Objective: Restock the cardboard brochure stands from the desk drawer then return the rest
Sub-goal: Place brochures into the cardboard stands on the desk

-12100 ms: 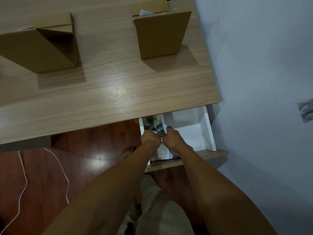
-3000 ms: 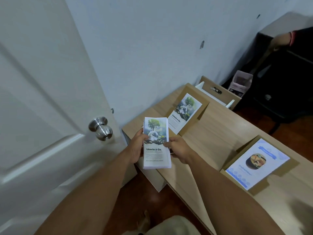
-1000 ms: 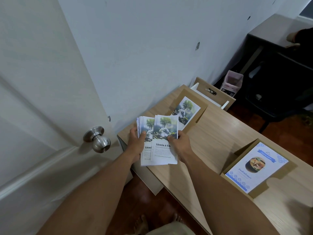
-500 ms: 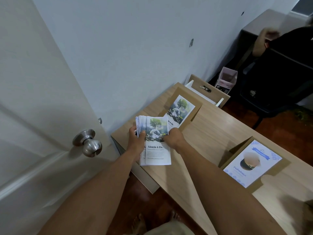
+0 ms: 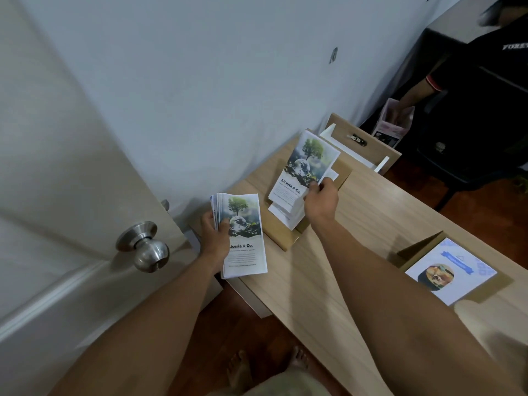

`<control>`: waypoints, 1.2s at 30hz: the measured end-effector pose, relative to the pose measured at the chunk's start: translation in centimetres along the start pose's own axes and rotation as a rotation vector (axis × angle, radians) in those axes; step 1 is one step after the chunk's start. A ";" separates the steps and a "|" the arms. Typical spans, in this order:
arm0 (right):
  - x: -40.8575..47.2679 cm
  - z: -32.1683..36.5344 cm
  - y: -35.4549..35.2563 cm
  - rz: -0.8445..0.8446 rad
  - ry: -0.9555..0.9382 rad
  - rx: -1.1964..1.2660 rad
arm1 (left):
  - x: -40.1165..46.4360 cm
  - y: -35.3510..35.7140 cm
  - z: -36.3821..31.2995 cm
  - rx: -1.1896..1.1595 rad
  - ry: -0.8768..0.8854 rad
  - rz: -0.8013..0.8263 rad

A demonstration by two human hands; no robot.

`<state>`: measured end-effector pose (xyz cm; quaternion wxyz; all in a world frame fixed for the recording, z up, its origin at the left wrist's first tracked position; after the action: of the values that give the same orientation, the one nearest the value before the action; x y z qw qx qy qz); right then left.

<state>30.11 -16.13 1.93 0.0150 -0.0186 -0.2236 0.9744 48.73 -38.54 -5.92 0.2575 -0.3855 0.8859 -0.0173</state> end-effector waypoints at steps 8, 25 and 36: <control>-1.7 -3.6 2.1 -0.072 0.038 -0.020 | 0.6 0.5 0.7 0.011 -0.032 0.031; -2.5 -4.3 1.9 -0.157 0.087 -0.031 | 1.1 1.2 1.1 -0.060 -0.105 0.127; -5.4 -3.2 4.0 0.365 0.188 0.193 | 0.9 2.8 -0.9 -0.172 -0.108 0.173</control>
<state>35.59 -18.54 -2.58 -0.1389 -0.1482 -0.1201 0.9718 45.93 -37.39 -6.20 0.2711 -0.3289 0.8989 0.1017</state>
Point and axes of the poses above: each hand's wrist, its own x-axis towards the middle knuckle, its own y-axis out of the palm, z = x × y, the point moved 6 cm from there along x, towards the middle knuckle, and after that the axes turned 6 degrees about -y, right-handed, at the moved point
